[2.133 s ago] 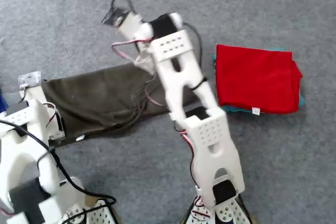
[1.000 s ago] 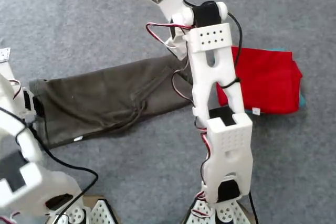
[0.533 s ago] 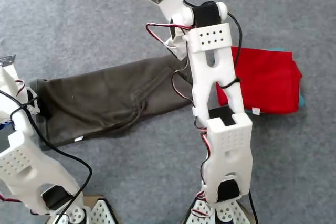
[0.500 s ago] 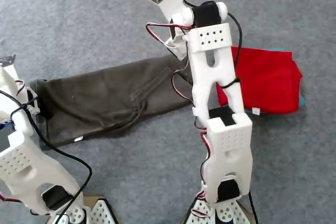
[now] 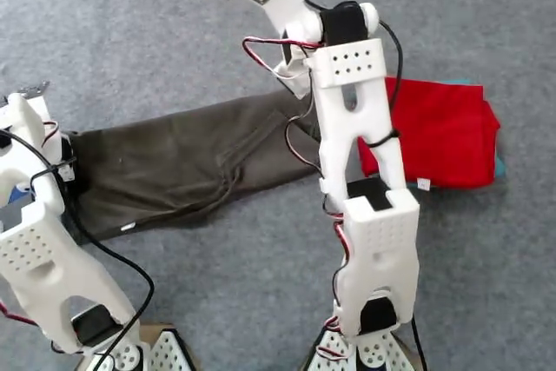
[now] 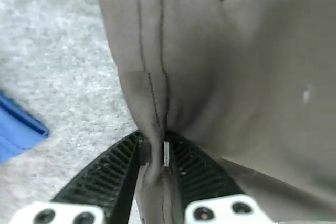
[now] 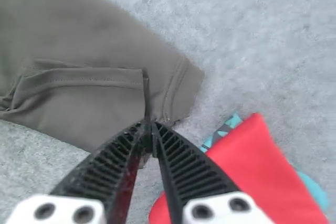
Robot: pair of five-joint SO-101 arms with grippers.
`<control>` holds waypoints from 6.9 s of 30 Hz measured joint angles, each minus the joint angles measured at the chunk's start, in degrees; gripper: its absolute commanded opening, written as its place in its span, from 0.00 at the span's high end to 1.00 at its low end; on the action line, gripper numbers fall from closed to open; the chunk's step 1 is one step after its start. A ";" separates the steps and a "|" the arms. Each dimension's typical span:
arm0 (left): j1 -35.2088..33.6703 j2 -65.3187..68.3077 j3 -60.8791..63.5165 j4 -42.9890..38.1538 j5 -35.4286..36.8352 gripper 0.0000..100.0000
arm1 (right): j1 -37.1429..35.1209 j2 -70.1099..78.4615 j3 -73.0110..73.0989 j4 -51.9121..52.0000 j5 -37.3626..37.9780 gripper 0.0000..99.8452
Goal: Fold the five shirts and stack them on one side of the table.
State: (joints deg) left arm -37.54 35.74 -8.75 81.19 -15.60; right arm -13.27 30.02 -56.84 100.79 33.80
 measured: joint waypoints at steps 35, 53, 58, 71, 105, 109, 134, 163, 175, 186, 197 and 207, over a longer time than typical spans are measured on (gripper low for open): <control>-2.55 -7.74 -13.19 14.42 0.00 0.97 | 7.03 -27.08 17.23 0.18 0.00 0.98; 23.56 -27.08 -9.23 19.08 6.42 0.97 | 32.35 -46.33 61.01 -18.46 2.55 0.98; 35.69 -28.57 -7.65 19.08 6.86 0.97 | 36.75 -56.62 80.35 -32.44 2.55 0.98; 50.29 -28.57 -7.65 9.14 11.87 0.97 | 50.11 -80.62 126.77 -67.52 -13.98 0.98; 60.75 -4.57 -19.25 -4.31 15.74 0.97 | 50.20 -81.58 138.02 -74.11 -20.40 0.98; 61.98 -3.78 -19.25 -4.22 15.65 0.91 | 50.20 -81.58 138.02 -74.11 -20.40 0.98; 28.13 -3.87 -54.42 19.52 21.71 0.97 | 21.10 -77.27 104.70 -44.13 -10.81 0.98; 6.86 -40.00 40.62 -26.11 17.93 0.97 | -13.01 4.57 22.77 -13.10 -3.34 0.98; 9.49 -41.14 53.27 -36.22 20.04 0.97 | -4.04 24.09 -4.75 -12.04 -1.05 0.98; 10.02 -41.14 53.27 -36.57 19.43 0.97 | 1.32 29.01 -19.87 -4.22 -1.05 0.98; 10.90 -41.14 53.27 -36.66 19.69 0.97 | -2.99 20.22 -25.14 0.00 -5.19 0.98; 10.90 -41.85 54.42 -37.01 19.69 0.97 | -12.31 2.37 1.67 -0.18 -4.48 0.98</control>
State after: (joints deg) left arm -26.64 -6.11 45.67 44.18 4.09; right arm -25.58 32.40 -55.16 100.62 29.32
